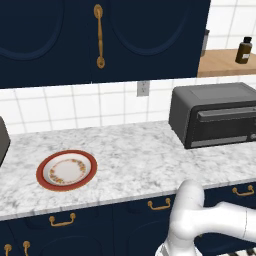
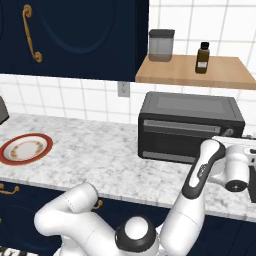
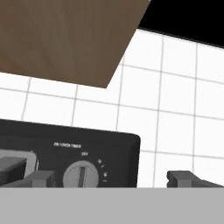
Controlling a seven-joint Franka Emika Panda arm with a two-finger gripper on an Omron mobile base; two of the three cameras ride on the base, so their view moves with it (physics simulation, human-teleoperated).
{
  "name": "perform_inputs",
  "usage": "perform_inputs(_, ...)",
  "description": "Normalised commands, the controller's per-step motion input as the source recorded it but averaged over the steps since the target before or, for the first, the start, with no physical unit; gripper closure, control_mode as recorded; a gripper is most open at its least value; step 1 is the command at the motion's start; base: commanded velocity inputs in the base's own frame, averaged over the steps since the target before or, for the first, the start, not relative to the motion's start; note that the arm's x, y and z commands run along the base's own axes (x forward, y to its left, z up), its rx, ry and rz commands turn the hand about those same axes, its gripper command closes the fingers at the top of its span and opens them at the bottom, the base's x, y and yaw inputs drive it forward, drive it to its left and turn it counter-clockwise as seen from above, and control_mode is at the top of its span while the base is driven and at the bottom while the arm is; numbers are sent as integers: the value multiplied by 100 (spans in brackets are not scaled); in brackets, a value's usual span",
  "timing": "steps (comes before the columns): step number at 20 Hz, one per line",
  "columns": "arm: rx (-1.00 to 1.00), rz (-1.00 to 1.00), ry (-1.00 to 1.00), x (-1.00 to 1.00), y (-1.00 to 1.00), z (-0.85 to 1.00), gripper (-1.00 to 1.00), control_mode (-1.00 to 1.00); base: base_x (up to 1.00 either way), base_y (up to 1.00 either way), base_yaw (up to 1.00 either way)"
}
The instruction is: Pick up the kebab skewer and baguette bread, and place them inside the toaster oven. Close the toaster oven door and start by setting the timer.
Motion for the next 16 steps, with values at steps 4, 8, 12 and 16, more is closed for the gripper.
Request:
perform_inputs(4,0,-2,1,25,4,0,-100,-100,0,0,0)
perform_inputs(8,0,-2,1,22,-16,0,-100,-100,0,0,0)
perform_inputs(12,0,-1,0,5,-32,0,-100,-100,0,0,0)
perform_inputs(16,0,0,0,0,-38,0,-100,-100,0,0,0)
